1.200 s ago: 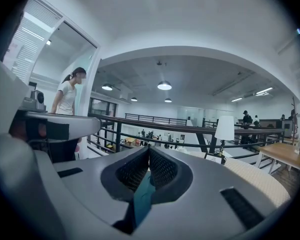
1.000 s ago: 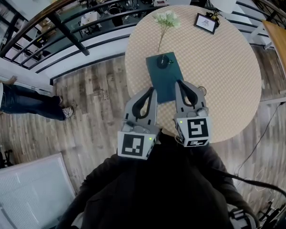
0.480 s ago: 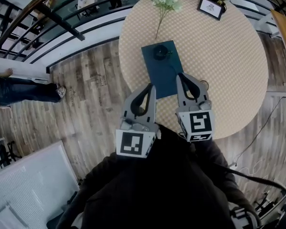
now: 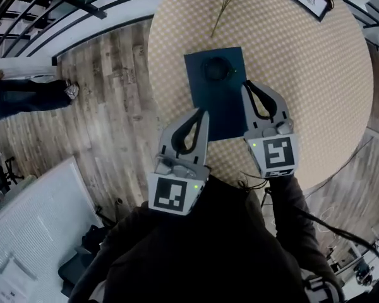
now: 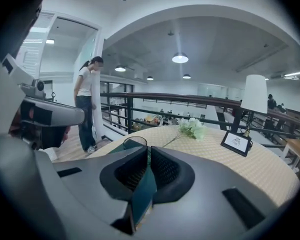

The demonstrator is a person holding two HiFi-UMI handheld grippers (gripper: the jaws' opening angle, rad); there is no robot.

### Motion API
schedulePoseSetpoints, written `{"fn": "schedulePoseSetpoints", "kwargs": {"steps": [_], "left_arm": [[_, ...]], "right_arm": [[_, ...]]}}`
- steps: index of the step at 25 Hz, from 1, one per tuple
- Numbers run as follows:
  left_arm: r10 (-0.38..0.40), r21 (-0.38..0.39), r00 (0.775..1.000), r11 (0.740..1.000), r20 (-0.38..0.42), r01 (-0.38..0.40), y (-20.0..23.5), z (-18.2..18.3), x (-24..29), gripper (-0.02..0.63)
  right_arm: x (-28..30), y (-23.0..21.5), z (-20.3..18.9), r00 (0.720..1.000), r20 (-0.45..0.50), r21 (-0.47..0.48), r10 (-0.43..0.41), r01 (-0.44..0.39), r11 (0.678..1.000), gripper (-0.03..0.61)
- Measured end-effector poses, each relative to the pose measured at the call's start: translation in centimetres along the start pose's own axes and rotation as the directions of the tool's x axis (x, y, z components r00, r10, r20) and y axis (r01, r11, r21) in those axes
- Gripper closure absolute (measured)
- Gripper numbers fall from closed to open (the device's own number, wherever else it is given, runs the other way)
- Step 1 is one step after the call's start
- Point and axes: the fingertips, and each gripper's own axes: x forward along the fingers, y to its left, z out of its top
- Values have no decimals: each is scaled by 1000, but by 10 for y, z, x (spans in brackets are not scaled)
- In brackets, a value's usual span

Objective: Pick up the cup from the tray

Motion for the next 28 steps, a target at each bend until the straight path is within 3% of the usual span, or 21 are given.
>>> {"fn": "schedulePoseSetpoints", "kwargs": {"steps": [6,11,15,21,28], "left_arm": [[37,-62,997,997,-62,-41,17,-16,27,609],[53,-97,995,993,-89,-61,22,-24,39,609],[59,-115,993,991,-106,-71,23,-34,46,609],[65,-117,990,990,-127,-80,26,-38,49,609],[58,-127,989,989,-135,-75,28,-42,53,609]], "right_arm": [[37,-9,-16,992,-84,-120,96,-106,987,568],[43,-3,-20,966,-148,-232,212,-242,942,566],[38,-5,-29,948,-188,-228,255,-295,928,506],[34,-3,-35,928,-247,-258,277,-339,905,505],[40,2,-37,920,-239,-267,310,-369,890,506]]}}
